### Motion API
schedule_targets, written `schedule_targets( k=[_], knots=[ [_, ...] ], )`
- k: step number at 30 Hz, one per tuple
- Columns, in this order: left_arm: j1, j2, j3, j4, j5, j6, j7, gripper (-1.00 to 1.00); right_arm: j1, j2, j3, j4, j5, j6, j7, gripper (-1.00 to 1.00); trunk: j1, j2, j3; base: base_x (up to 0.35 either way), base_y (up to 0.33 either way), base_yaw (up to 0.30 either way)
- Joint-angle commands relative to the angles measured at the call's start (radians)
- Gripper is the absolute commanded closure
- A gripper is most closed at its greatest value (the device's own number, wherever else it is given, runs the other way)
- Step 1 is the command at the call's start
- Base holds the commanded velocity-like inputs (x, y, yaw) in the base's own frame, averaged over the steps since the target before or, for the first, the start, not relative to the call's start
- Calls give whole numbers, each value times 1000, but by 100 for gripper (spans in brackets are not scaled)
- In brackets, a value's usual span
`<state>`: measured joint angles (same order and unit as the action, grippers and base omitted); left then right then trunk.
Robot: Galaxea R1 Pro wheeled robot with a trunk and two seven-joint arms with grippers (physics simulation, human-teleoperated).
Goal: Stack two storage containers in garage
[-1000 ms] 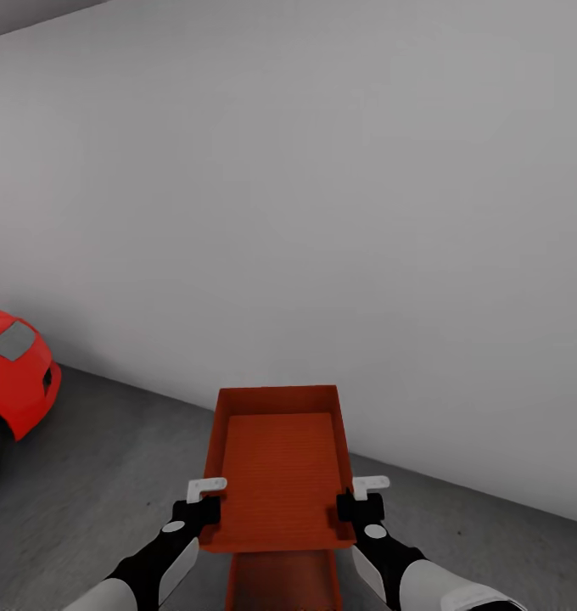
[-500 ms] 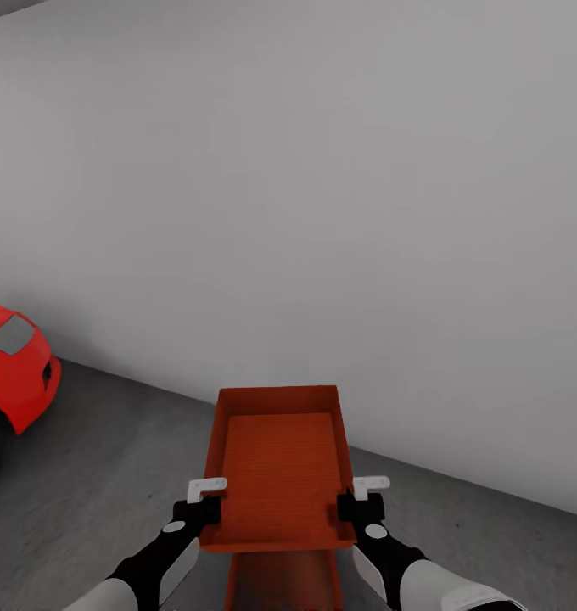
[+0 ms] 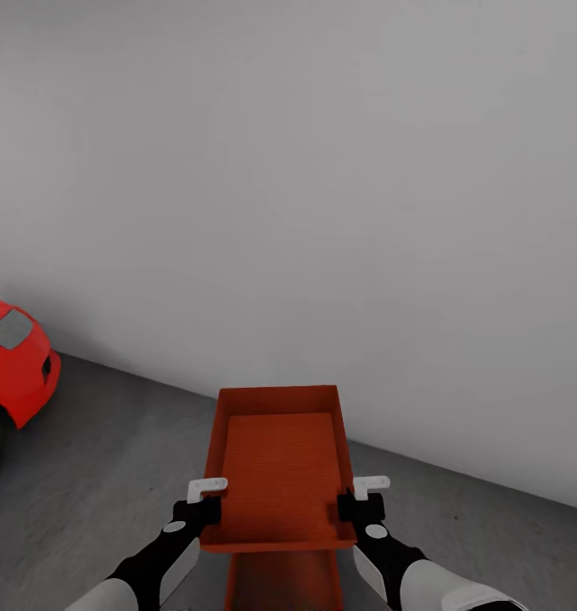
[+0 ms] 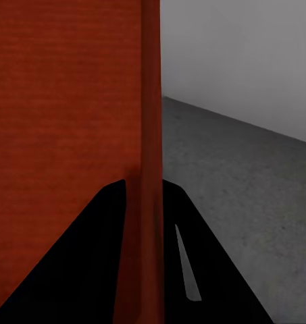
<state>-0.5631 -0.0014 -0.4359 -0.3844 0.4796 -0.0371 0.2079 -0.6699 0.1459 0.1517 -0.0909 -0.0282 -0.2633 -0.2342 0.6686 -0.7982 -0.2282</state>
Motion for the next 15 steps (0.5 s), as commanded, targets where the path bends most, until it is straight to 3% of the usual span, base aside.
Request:
schedule_targets(
  k=[1,15],
  knots=[
    [-1,-4,14,-6,-9,-4,41,100,0,0,-40,3,-21,-7,-17,100,0,-1,-3,0,0,0],
    [-1,-4,14,-6,-9,-4,41,100,0,0,-40,3,-21,-7,-17,100,0,-1,-25,0,0,0]
  ],
)
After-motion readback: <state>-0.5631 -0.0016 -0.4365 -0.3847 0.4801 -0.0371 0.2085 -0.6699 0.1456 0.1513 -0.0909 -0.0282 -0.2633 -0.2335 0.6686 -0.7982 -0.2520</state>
